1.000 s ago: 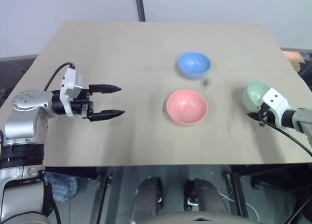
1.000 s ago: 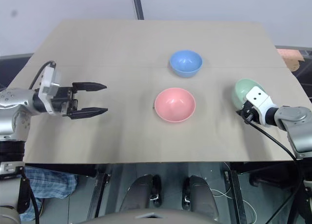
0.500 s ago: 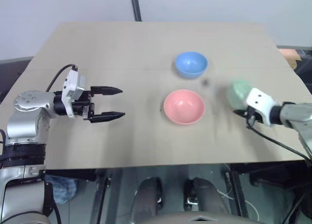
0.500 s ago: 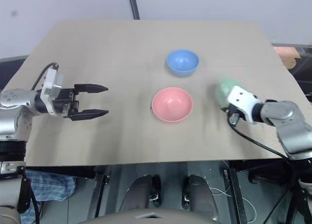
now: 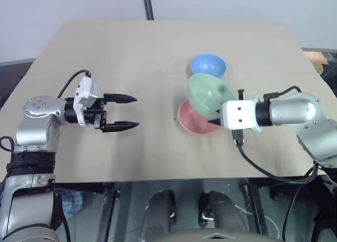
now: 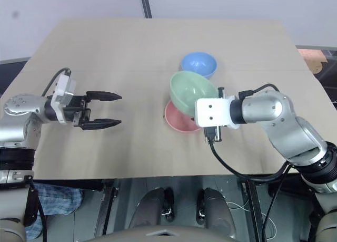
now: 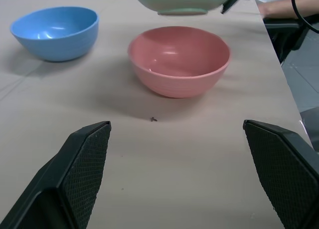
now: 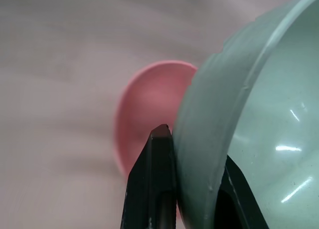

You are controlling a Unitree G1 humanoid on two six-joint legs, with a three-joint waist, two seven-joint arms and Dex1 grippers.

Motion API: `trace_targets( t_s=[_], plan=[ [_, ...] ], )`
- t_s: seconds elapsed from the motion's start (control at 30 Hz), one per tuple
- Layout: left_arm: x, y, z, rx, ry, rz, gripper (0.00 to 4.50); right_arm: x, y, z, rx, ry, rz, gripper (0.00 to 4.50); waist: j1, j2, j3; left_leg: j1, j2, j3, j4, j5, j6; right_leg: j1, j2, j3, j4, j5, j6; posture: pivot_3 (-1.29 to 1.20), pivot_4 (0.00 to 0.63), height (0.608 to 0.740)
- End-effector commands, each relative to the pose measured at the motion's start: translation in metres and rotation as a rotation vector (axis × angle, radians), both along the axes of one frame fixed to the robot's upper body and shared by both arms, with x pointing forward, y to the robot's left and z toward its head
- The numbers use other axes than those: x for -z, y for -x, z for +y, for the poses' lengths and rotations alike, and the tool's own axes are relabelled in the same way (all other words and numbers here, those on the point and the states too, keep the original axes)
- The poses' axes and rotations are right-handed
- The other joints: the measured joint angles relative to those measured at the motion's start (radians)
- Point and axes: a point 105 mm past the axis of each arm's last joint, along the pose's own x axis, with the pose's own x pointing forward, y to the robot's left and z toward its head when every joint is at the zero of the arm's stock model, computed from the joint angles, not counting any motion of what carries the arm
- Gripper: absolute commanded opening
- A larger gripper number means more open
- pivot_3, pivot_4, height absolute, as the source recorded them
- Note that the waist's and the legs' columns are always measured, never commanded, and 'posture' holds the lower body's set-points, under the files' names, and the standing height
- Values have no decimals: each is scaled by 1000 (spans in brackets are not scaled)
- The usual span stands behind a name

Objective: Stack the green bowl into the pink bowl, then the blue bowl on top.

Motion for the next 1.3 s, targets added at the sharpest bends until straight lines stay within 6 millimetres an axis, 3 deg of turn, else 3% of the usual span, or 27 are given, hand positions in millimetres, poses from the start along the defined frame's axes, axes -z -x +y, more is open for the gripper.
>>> trace_targets(
  t_s=[0.03,0.13,0.27,0.4,0.53,0.7,0.97,1.3],
  plan=[
    [-8,-1,-1,20,-17,-38,4500,-14,7,9,-59,-5,-75,1285,0,0,0,0,0,0,0,0,0,0,0,0,0,0,0,0,150,740],
    [-8,-1,-2,24,-19,-37,4500,-17,7,11,-65,-12,-90,2586,-1,0,0,0,0,0,0,0,0,0,0,0,0,0,0,0,150,740],
    [-8,-1,-2,29,-21,-36,4500,-23,2,11,-44,-25,-114,3846,-2,0,0,0,0,0,0,0,0,0,0,0,1,0,0,0,150,740],
    [-8,-1,-2,31,-24,-37,4500,-35,-1,6,-19,-66,-97,3846,-1,0,0,0,0,0,0,0,0,0,0,0,1,0,0,0,150,740],
    [-9,0,-2,31,-20,-37,4500,-58,-7,-2,39,-161,-48,3846,-1,0,0,0,0,0,1,0,0,0,0,0,1,0,0,0,150,740],
    [-10,0,-2,14,2,-45,4500,-84,-50,-15,207,-261,-98,3846,-4,0,0,1,0,1,1,0,0,0,0,1,1,0,0,0,150,740],
    [-11,-4,-1,-78,55,-90,4500,-62,-113,-16,292,-220,-165,3846,-8,0,0,1,0,2,1,0,0,0,0,1,2,0,0,0,150,740],
    [-9,16,3,-114,59,-73,4500,-28,-165,6,299,-111,-209,3846,-13,0,0,1,0,5,0,0,0,-2,0,3,2,3,-4,0,150,740]
  ],
)
